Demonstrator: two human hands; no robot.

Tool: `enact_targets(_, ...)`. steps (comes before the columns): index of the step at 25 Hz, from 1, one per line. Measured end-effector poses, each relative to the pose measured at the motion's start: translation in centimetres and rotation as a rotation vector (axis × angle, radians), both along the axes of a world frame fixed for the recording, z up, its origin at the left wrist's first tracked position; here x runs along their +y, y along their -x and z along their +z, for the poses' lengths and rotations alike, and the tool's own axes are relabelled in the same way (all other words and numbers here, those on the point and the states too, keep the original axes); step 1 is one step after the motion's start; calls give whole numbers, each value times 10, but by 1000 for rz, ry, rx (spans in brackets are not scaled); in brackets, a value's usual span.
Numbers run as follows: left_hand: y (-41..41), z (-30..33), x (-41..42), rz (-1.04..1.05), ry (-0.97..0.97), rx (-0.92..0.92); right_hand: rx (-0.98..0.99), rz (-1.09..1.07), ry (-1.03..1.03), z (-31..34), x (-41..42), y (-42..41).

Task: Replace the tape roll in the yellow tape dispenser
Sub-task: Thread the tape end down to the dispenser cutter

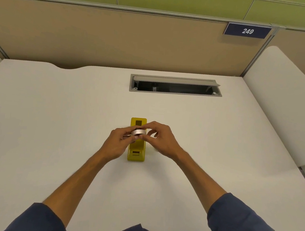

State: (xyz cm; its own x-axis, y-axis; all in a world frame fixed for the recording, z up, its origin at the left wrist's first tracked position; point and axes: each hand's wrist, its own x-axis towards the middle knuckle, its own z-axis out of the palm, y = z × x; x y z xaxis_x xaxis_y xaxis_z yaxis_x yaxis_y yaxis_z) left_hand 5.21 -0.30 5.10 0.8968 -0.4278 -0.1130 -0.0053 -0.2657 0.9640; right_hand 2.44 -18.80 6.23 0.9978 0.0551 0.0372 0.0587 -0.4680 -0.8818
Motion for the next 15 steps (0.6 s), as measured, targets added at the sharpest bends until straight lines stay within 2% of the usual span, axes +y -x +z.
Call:
enact_targets(6,-4,1,1,-6,8,41,13,-41,22,-3,-3,-6)
enact_targets(8,-4,1,-2,80,-37,-25,-2,-111,32,-5,-1,-8)
enact_targets(11,-1,-1,-4,184,-143,-227,-10,-220,77,-6,4,-11)
enact_targets(15,-2,-5,-11,169,-236,-318,-33,-319,109,-5,16,-13)
